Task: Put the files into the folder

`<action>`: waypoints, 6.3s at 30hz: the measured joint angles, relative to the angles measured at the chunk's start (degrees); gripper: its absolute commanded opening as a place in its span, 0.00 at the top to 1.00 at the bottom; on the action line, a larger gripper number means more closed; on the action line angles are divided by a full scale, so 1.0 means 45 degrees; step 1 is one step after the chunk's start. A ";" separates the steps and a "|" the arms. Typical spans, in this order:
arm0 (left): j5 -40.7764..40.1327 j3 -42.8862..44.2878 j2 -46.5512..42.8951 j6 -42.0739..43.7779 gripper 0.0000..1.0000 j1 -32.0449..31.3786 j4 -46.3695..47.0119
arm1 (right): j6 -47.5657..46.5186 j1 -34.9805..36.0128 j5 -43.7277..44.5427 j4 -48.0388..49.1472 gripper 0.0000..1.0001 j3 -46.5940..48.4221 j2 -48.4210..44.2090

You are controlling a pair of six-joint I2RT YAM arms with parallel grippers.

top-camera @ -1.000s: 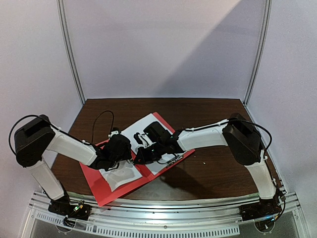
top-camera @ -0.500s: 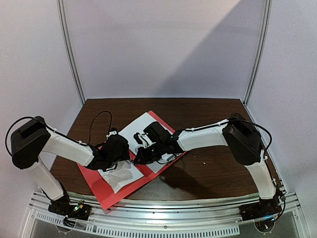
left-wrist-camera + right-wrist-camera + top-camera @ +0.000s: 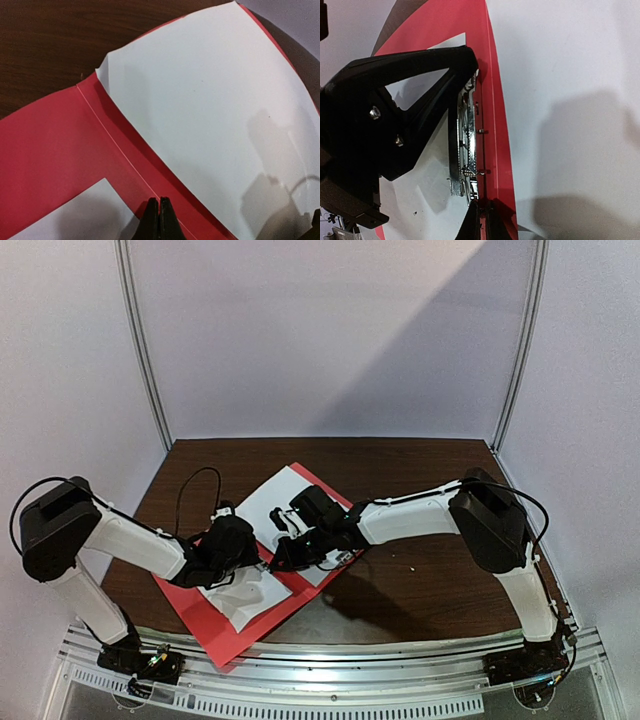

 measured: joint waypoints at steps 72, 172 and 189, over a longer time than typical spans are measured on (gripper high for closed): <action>0.3143 -0.2550 0.1948 0.2331 1.00 0.1569 0.8510 | -0.1637 -0.0413 0.0189 0.0544 0.81 0.0044 -0.0350; 0.3113 0.0573 -0.4396 0.4444 0.00 0.1248 -0.2914 | -0.2613 -0.0359 -0.0432 -0.0238 0.86 0.0733 -0.0228; 0.0709 0.0427 -1.0190 0.3385 0.00 0.1384 -0.7038 | -0.3502 -0.0330 0.0248 -0.0471 0.73 0.0733 -0.1457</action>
